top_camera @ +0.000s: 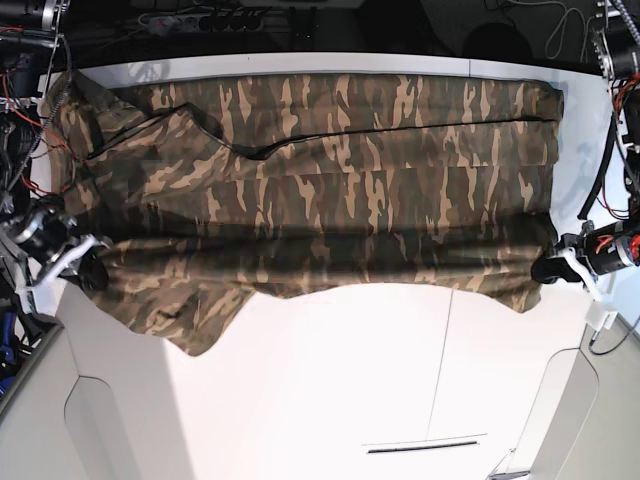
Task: Fold the T-shirt properly
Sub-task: 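Lift the hem with both grippers and fold it over onto the collar edge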
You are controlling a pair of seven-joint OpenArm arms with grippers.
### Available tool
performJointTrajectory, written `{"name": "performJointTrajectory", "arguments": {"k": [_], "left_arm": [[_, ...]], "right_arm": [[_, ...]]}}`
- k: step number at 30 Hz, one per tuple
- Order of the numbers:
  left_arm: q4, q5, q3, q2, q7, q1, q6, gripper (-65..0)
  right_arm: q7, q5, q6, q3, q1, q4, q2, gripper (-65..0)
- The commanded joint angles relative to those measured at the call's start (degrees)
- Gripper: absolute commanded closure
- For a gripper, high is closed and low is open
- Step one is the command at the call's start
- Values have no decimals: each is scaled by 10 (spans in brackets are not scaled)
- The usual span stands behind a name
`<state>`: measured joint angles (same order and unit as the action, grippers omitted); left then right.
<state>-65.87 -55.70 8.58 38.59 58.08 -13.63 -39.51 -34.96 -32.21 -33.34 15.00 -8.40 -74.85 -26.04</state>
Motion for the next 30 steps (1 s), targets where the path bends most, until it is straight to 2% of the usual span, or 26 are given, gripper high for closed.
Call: {"name": "performJointTrajectory", "arguments": {"k": [1, 5, 10, 22, 28, 30], "left_arm": [[-29, -9, 3, 16, 3, 5, -5, 0], [-96, -18, 3, 25, 38, 57, -5, 0], [-136, -36, 3, 39, 46, 113, -5, 0], [-189, -35, 3, 39, 52, 196, -5, 0], [-188, -32, 3, 38, 46, 198, -5, 0], [-188, -32, 3, 38, 45, 198, -5, 0]], "right_arm": [[11, -14, 1, 15, 0, -15, -17, 0], [-12, -43, 1, 55, 32, -36, -17, 0], [-30, -86, 0, 96, 69, -47, -17, 0], [-29, -88, 1, 117, 158, -47, -12, 0], [-21, -87, 2, 117, 173, -46, 9, 0], [-16, -88, 2, 117, 173, -46, 13, -156]]}}
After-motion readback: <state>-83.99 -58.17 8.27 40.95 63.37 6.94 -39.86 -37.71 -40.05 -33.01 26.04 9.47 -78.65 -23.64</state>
